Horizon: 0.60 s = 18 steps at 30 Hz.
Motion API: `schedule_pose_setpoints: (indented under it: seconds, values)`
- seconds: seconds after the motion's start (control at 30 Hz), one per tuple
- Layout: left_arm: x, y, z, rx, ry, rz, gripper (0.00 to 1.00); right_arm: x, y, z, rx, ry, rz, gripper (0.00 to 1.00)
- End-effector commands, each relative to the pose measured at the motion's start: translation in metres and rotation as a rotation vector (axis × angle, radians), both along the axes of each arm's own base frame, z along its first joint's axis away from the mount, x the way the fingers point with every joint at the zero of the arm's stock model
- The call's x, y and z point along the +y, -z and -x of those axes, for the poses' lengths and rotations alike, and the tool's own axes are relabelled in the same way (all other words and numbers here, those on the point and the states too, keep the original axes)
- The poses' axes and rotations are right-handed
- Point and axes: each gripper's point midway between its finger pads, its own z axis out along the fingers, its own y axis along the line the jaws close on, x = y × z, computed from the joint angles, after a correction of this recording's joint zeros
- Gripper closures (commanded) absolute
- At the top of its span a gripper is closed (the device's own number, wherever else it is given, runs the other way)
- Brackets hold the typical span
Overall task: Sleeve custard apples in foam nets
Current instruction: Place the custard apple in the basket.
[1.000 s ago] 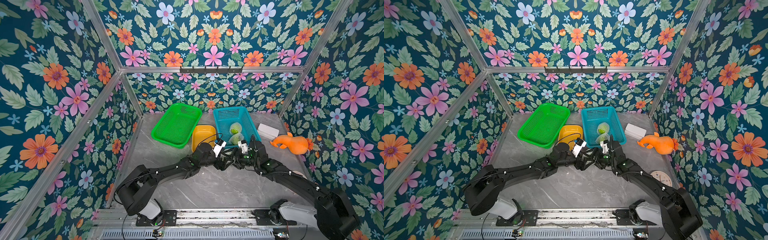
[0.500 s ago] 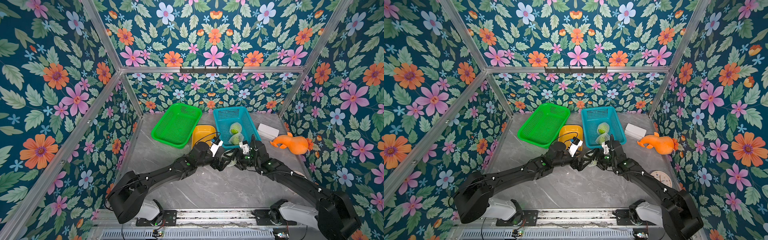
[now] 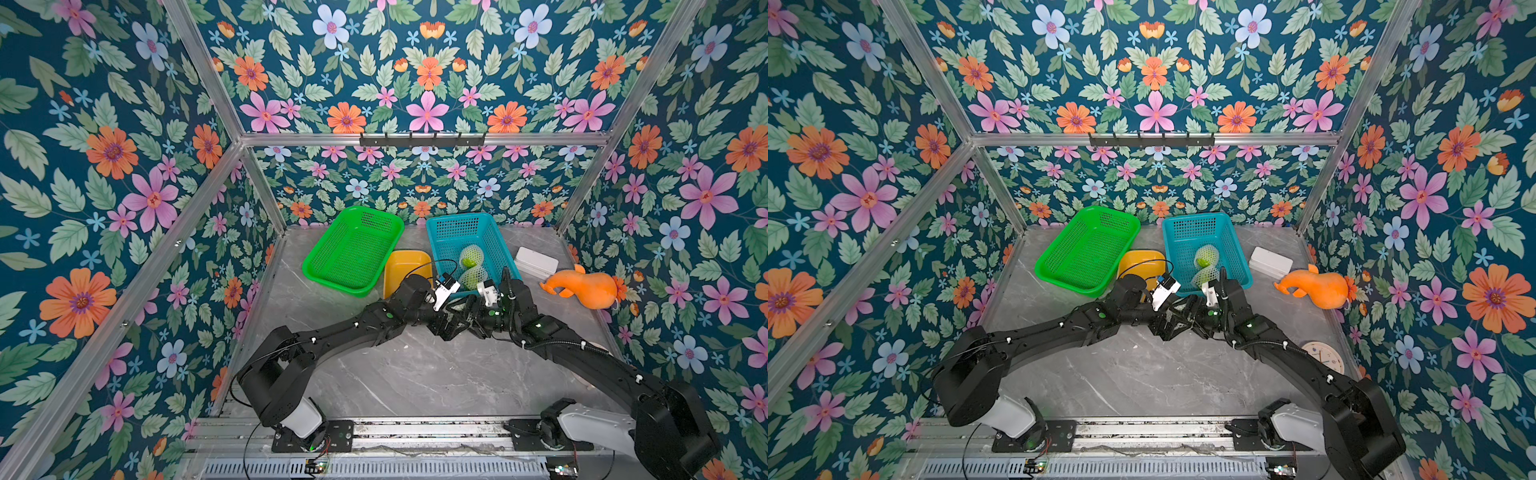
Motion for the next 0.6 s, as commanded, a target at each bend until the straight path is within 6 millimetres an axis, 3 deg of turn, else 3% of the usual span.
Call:
schedule_pose_setpoints:
  seconds: [0.0, 0.1, 0.23, 0.33, 0.43, 0.57]
  values:
    - [-0.0075, -0.0116, -0.0005, -0.018, 0.022, 0.056, 0.11, 0.0036, -0.0027, 0.0018, -0.010, -0.025, -0.017, 0.24]
    - [-0.0089, -0.0103, 0.0003, -0.006, 0.031, 0.065, 0.27, 0.0039, -0.0039, 0.0015, -0.014, -0.024, -0.020, 0.24]
    - [-0.0081, -0.0090, 0.0003, 0.005, 0.028, 0.078, 0.38, 0.0040, -0.0035, 0.0015, -0.012, -0.022, -0.024, 0.24]
    - [-0.0058, -0.0095, -0.0022, 0.002, 0.012, 0.084, 0.38, 0.0041, -0.0021, 0.0012, -0.005, -0.018, -0.026, 0.22]
    - [-0.0032, -0.0108, -0.0049, -0.006, -0.004, 0.088, 0.37, 0.0029, -0.0006, 0.0008, 0.002, -0.005, -0.028, 0.01]
    - [0.0007, -0.0074, -0.0070, 0.000, -0.020, 0.080, 0.37, -0.0024, -0.0017, -0.0002, -0.004, 0.025, -0.014, 0.01]
